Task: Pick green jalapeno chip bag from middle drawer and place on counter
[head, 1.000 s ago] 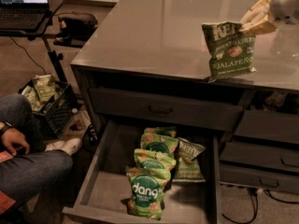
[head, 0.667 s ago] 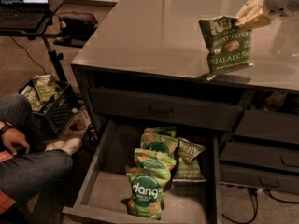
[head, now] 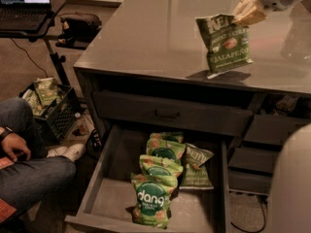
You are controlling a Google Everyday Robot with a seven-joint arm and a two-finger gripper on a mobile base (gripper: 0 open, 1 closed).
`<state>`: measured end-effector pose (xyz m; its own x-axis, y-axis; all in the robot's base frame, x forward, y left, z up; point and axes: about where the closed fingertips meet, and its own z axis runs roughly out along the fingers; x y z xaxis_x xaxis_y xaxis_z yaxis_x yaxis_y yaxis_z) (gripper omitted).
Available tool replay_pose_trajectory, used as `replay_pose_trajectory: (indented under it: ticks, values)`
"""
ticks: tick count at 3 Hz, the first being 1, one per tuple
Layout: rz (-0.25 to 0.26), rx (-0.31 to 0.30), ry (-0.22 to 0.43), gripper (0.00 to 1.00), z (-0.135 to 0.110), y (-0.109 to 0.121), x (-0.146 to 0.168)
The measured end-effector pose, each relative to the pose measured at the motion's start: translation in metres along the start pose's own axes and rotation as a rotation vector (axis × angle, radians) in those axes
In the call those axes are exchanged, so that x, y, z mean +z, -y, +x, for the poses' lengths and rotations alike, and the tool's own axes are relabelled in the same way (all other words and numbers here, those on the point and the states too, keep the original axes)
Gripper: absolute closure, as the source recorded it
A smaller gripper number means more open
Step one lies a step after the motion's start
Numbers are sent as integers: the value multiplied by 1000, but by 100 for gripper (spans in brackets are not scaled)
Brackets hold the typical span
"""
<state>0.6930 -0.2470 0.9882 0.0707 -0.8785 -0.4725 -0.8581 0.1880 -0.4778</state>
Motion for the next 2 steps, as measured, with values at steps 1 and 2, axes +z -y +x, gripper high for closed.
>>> replay_pose_trajectory:
  ticks: [1, 2]
  values:
    - [-35, -10, 8, 100, -7, 5, 23]
    - [-89, -24, 20, 100, -17, 2, 53]
